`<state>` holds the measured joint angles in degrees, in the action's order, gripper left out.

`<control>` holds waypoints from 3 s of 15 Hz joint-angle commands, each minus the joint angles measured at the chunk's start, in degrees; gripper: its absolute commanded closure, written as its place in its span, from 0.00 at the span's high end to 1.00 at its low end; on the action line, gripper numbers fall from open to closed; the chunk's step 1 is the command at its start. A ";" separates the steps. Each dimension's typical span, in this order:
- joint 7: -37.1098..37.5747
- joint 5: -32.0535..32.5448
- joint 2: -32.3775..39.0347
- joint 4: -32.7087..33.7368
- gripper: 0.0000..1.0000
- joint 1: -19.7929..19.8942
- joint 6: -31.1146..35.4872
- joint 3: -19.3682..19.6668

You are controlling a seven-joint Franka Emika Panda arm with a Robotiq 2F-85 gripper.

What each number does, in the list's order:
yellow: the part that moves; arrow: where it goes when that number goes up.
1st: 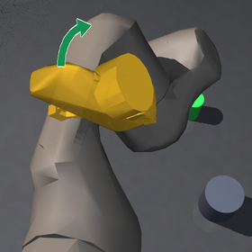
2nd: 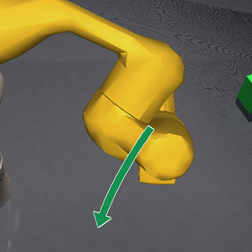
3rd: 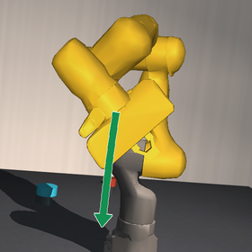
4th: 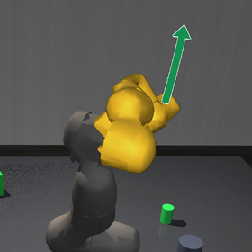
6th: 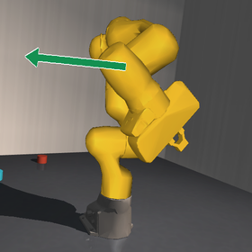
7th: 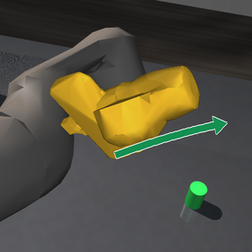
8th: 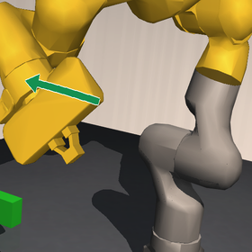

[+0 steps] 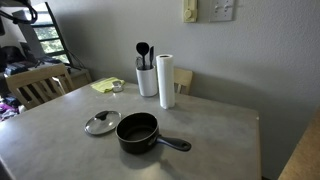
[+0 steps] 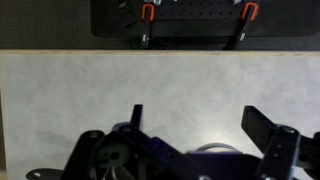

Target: Pick up the lid from the table and close the pot

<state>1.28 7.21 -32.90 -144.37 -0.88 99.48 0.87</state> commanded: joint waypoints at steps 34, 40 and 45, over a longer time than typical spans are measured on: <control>-10.69 -27.96 25.94 -3.30 1.00 -7.59 46.84 -1.08; -12.25 -28.95 32.91 -1.55 1.00 -7.40 53.51 -1.64; -10.60 -29.01 43.02 3.85 1.00 -5.72 58.92 -2.75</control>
<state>-9.28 -20.65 3.09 -145.43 -9.08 156.40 0.11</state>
